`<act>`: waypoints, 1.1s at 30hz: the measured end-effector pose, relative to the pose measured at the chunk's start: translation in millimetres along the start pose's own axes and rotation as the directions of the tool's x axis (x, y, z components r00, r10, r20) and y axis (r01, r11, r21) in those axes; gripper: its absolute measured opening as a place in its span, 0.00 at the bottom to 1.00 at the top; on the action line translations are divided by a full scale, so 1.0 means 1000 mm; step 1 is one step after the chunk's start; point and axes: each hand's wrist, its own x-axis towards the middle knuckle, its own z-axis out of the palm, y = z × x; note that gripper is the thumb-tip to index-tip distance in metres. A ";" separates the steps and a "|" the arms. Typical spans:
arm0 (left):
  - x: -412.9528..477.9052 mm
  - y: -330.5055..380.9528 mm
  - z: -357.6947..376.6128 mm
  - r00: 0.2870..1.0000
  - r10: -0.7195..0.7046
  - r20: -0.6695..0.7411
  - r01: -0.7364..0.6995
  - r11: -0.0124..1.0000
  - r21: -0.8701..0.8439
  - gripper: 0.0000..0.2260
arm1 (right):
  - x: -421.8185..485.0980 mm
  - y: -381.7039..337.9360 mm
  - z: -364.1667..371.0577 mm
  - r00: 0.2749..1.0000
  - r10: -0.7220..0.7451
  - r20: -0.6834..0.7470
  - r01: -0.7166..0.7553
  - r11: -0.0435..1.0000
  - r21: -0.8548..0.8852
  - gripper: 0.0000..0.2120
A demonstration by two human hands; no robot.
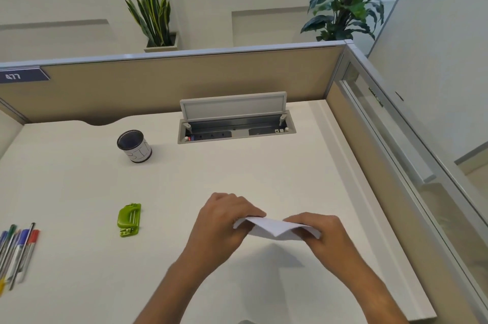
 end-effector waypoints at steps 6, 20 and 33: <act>0.006 -0.038 -0.029 0.959 -0.282 0.036 0.282 0.959 0.013 0.19 | -0.006 -0.002 -0.002 0.980 0.167 -0.110 -0.116 0.924 0.364 0.22; 0.008 -0.021 0.024 0.915 -0.384 -0.123 0.311 0.866 -0.391 0.06 | 0.004 -0.007 0.006 0.850 0.382 -0.363 -0.101 0.794 0.600 0.05; -0.007 -0.003 0.046 0.870 -0.359 -0.339 0.300 0.929 -0.215 0.06 | -0.002 0.004 0.025 0.818 0.433 -0.380 -0.154 0.800 0.580 0.04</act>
